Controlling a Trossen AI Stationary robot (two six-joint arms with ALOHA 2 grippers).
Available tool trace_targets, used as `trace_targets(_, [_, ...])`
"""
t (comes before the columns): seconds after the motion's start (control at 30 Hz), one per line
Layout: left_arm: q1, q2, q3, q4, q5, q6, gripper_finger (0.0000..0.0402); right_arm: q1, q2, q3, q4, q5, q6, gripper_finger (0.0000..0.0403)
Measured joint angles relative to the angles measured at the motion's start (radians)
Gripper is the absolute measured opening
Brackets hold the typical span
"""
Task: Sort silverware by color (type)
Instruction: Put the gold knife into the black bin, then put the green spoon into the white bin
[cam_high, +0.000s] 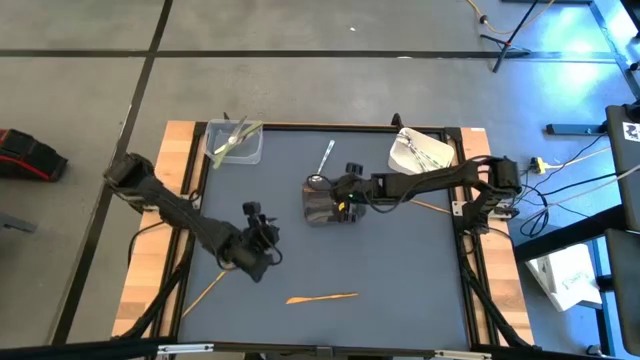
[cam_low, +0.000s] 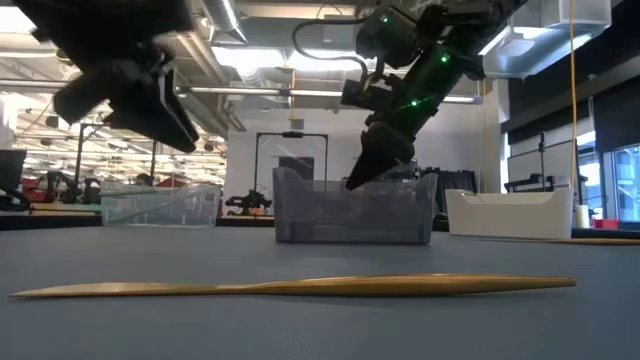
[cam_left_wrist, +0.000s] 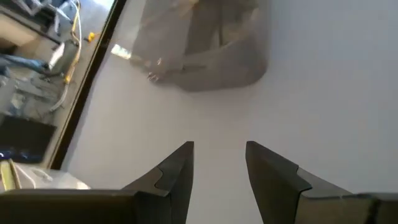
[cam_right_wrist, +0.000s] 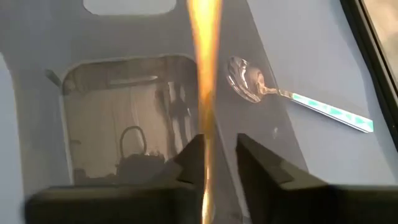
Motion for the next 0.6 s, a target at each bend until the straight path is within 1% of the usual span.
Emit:
trace_targets(0.13, [0.068, -0.152, -0.140, 0.118, 0.087, 0.027, 0.0141, 0.002, 0.000, 0.000, -0.008, -0.001, -0.004, 0.0137])
trace_targets(0.23, [0.096, -0.270, -0.245, 0.217, 0.127, 0.049, 0.0141, 0.016, -0.008, 0.000, -0.019, -0.001, 0.001, 0.0164])
trace_targets(0.3, [0.120, -0.341, -0.287, 0.239, 0.115, 0.041, 0.0141, 0.031, -0.026, 0.000, -0.028, -0.001, -0.001, 0.0171])
trace_targets(0.4, [0.151, -0.415, -0.318, 0.236, 0.081, 0.025, 0.0141, 0.058, -0.074, 0.000, -0.066, -0.021, -0.006, 0.0174])
trace_targets(0.5, [0.168, -0.465, -0.318, 0.239, 0.041, 0.031, 0.0141, 0.079, -0.142, -0.027, -0.104, -0.027, -0.026, 0.0174])
trace_targets(0.6, [0.181, -0.485, -0.318, 0.245, 0.033, 0.100, 0.0141, 0.080, -0.233, -0.086, -0.103, -0.008, -0.062, 0.0174])
